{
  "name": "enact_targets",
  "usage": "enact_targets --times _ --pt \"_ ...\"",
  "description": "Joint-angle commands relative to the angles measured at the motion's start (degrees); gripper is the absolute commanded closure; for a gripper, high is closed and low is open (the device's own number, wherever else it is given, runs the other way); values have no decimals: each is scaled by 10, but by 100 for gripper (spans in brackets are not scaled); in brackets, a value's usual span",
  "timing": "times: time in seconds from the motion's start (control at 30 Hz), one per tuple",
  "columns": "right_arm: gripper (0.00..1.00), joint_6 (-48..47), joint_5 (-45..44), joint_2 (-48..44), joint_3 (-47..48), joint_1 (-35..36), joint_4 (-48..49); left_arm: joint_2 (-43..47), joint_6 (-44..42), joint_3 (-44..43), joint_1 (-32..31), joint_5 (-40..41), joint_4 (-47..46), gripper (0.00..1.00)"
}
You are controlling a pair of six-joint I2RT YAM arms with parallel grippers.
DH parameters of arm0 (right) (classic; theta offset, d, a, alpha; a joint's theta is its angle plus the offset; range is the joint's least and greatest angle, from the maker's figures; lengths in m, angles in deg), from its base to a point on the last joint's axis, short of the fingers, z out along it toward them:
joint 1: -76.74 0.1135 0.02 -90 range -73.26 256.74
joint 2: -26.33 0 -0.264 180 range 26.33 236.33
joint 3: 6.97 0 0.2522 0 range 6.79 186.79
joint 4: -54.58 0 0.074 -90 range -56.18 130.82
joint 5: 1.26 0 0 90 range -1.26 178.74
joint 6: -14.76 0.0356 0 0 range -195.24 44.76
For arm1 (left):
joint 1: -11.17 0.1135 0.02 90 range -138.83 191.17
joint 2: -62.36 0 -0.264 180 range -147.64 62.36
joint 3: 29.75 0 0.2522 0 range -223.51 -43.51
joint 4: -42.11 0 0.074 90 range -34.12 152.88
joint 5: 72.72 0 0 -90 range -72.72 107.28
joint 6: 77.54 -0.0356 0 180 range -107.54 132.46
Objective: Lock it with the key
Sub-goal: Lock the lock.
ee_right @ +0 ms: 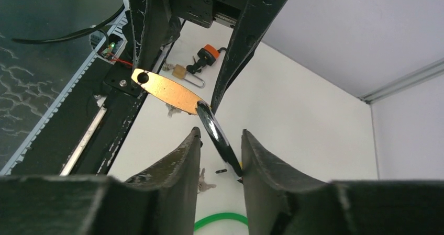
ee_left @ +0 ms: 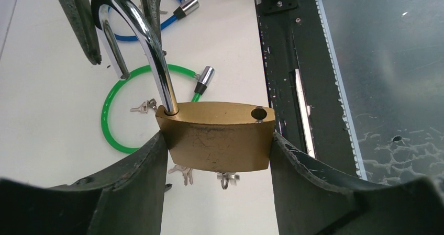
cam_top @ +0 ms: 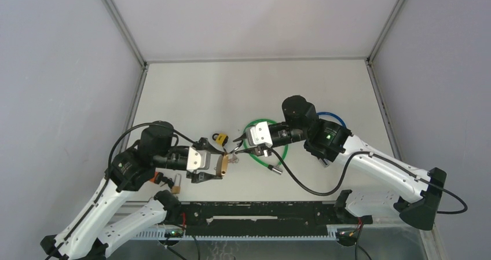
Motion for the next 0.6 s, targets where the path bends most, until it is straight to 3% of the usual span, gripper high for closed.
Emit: enact_targets --times 0.0,0.03,0.1,0.27,0.43,0.57 --pt "65 7 9 3 17 1 34 11 -4 -46 -4 -25 -57 100" --pt "72 14 9 4 17 2 37 12 2 -44 -5 -22 -62 100" --pt "99 37 -1 5 17 4 43 15 18 -37 -4 -5 -74 100" --pt "100 182 -61 -7 17 9 49 40 72 3 -5 120 -161 100" --pt "100 458 -181 -8 17 13 100 55 83 48 -14 269 -276 100" --pt "97 599 -223 -11 18 16 153 46 94 67 -15 308 -359 100"
